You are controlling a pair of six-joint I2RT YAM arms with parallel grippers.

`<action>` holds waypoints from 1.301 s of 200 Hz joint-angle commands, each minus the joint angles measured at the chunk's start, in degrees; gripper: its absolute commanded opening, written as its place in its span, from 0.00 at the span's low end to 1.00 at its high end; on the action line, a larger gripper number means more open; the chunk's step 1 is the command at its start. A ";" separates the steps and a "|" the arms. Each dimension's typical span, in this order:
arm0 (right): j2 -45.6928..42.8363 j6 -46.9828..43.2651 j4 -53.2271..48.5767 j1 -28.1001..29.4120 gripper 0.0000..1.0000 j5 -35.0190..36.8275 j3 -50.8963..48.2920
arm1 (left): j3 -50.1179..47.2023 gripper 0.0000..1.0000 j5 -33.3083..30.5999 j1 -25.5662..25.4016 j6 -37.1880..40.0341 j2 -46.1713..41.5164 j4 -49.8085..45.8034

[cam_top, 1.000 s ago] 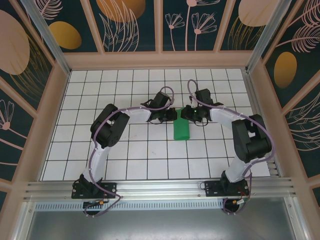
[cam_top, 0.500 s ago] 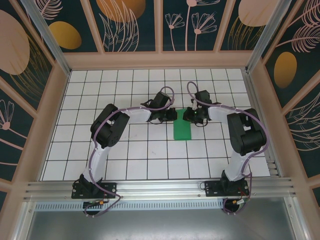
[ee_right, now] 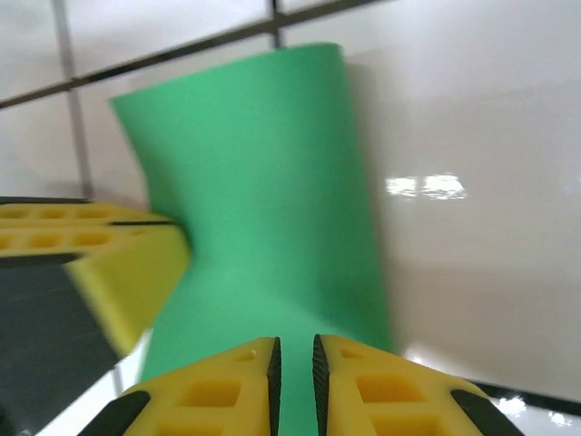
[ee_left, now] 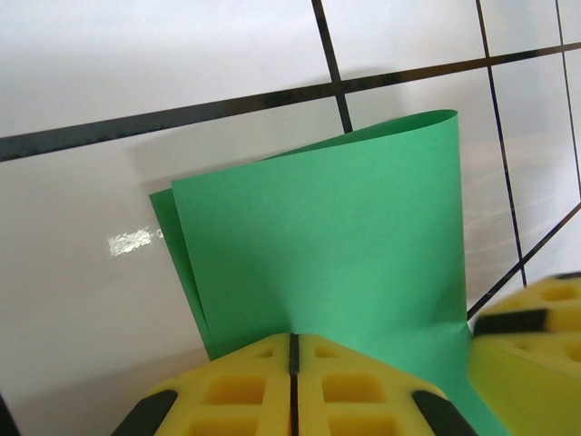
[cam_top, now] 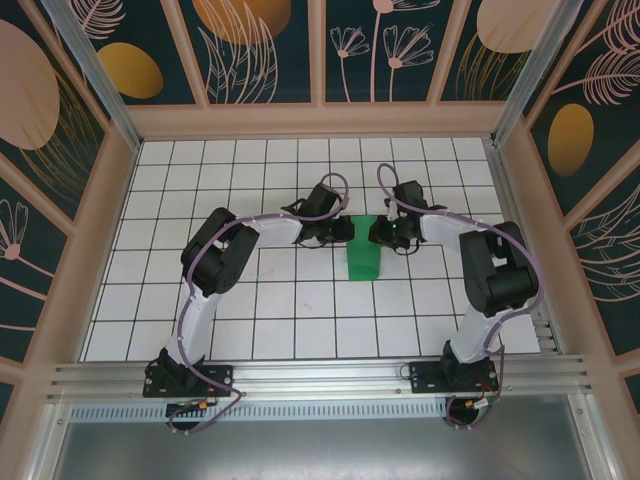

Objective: Fold a paper plane with a square sheet of paper (pick it up from the middle)
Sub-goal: First fold the square sheet of paper in half at the center of the table.

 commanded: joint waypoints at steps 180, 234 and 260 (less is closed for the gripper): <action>-6.49 -0.14 -1.78 0.20 0.15 -7.45 -9.96 | -2.49 0.10 -8.94 0.89 1.03 6.95 -8.02; -7.36 2.70 0.18 0.05 0.15 -4.83 -19.00 | -2.52 0.09 -9.08 0.93 1.03 6.95 -8.03; -9.20 2.63 -1.17 -0.08 0.15 -3.64 -18.67 | -2.52 0.09 -9.37 0.88 1.21 7.00 -8.09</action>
